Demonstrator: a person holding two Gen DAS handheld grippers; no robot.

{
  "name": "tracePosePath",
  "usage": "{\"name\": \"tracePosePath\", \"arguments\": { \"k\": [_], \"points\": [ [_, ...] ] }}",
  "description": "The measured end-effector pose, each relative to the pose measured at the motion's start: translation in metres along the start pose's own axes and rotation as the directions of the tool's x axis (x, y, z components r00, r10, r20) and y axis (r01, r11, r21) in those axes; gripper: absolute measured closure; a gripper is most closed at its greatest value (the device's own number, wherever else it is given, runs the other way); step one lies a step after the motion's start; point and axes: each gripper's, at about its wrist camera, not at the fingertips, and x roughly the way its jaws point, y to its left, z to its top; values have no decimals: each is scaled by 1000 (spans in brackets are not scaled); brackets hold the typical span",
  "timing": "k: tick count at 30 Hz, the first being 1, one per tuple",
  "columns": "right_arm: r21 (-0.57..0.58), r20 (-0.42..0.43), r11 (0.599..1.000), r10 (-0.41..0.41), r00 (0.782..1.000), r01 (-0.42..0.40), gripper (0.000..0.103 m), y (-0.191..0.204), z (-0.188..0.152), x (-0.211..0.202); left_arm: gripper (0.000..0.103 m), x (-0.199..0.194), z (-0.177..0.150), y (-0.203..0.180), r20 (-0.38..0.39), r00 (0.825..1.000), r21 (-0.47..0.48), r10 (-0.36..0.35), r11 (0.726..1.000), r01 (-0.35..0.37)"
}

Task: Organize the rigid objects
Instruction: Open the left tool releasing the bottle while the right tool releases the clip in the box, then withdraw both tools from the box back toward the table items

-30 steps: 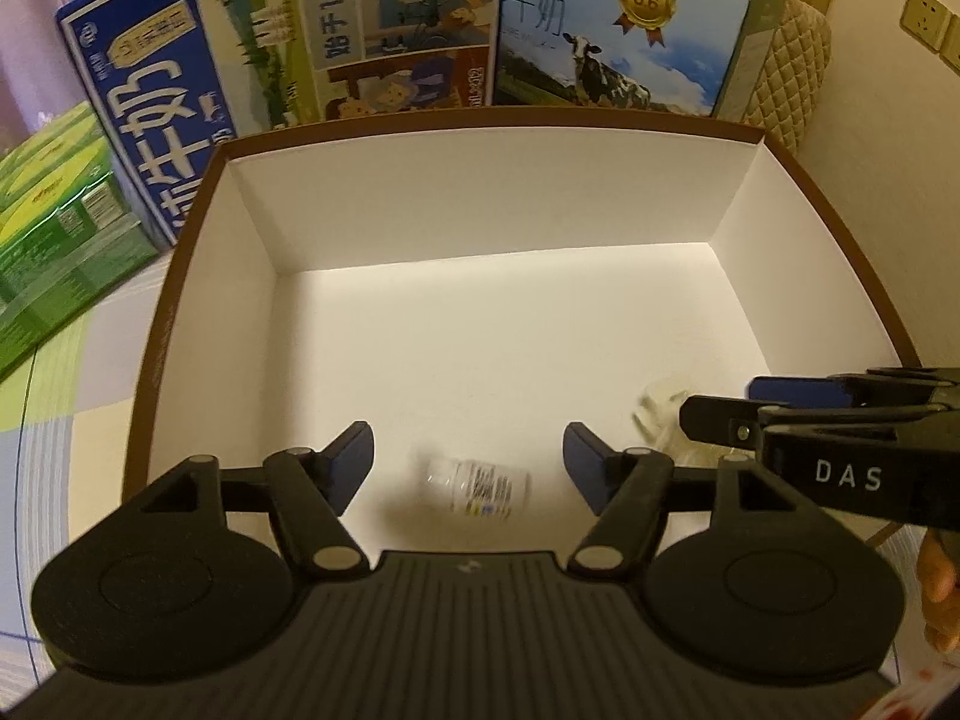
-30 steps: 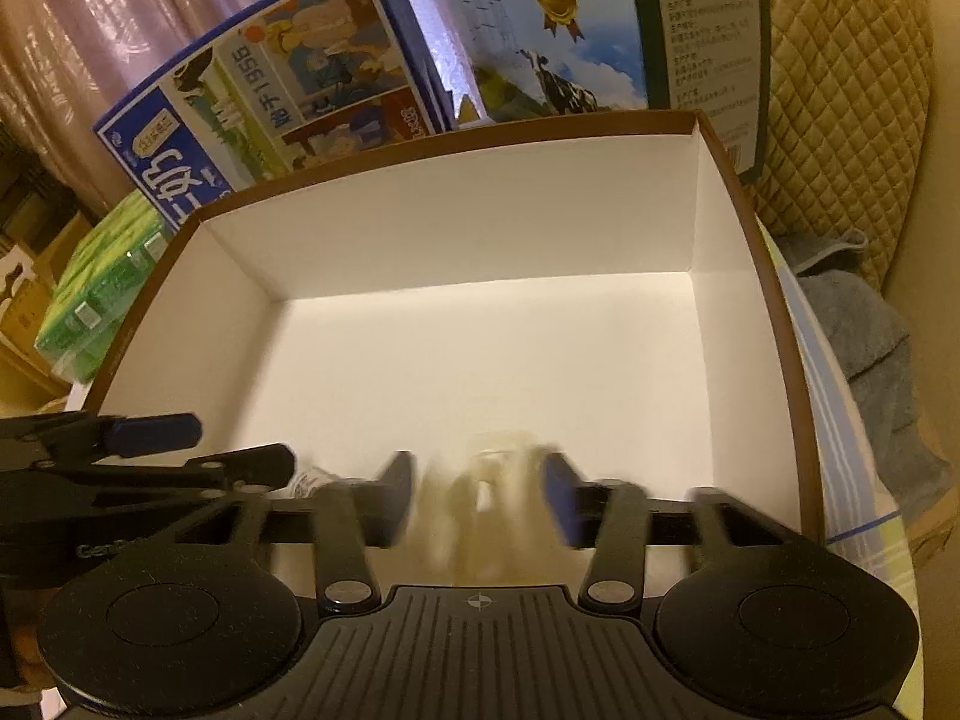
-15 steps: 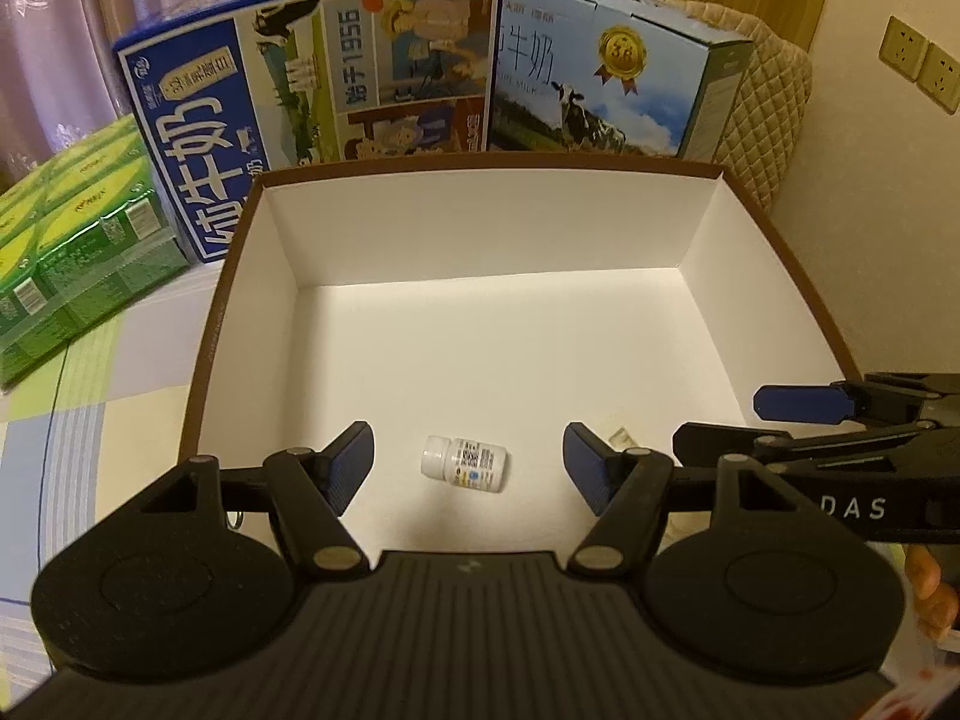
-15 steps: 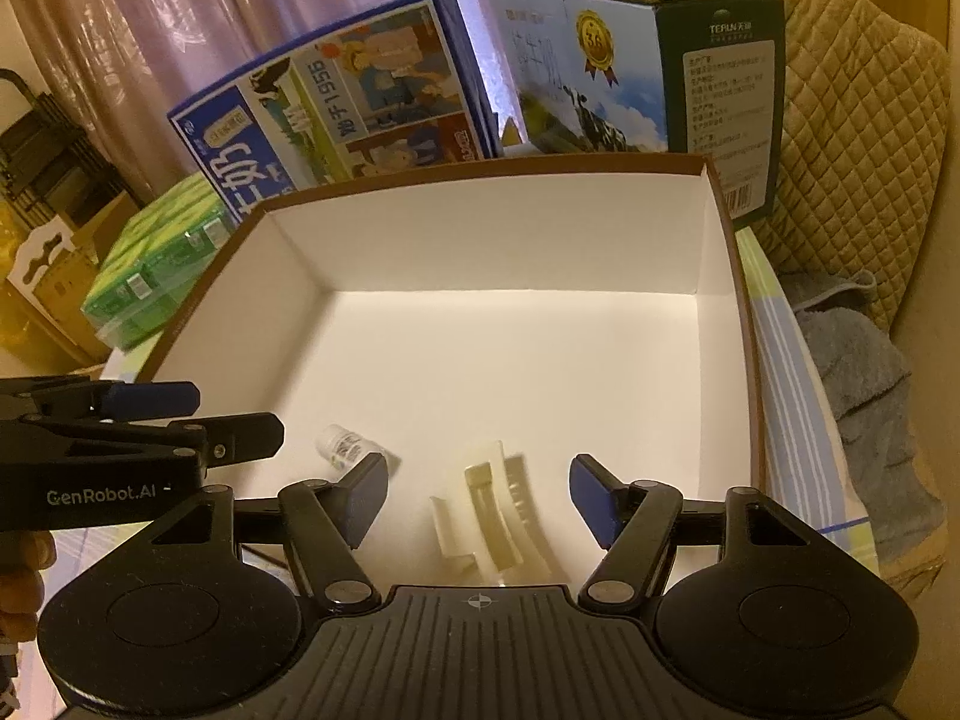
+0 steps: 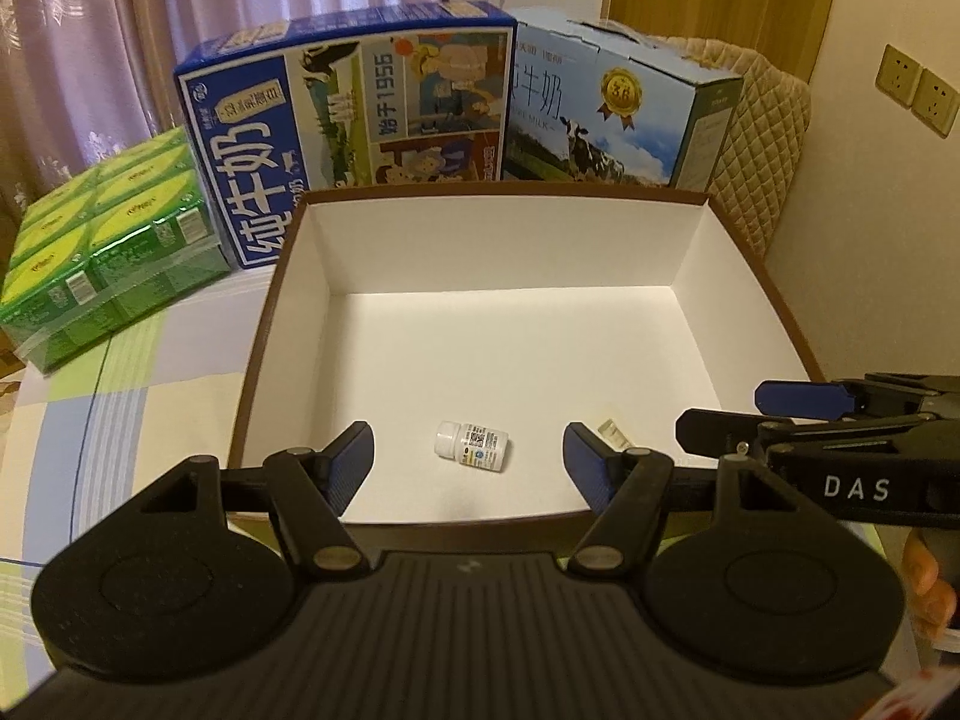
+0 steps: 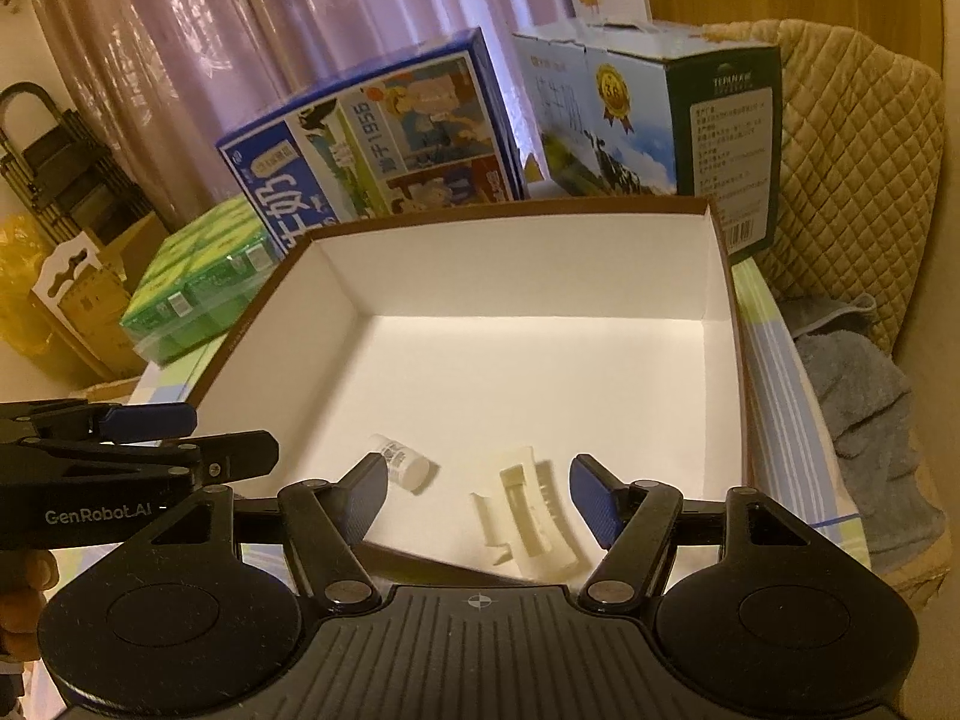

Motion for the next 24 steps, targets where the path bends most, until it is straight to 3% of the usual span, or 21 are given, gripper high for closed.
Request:
{"name": "tracePosePath", "arguments": {
  "k": [12,24],
  "points": [
    [28,82,999,-36,996,34,38,26,-25,-57,36,-53,-21,8,59,998,19,-36,999,35],
    [40,146,998,-58,988,53,37,62,-78,-116,36,-120,-74,30,93,993,28,-79,997,77]
  ]
}}
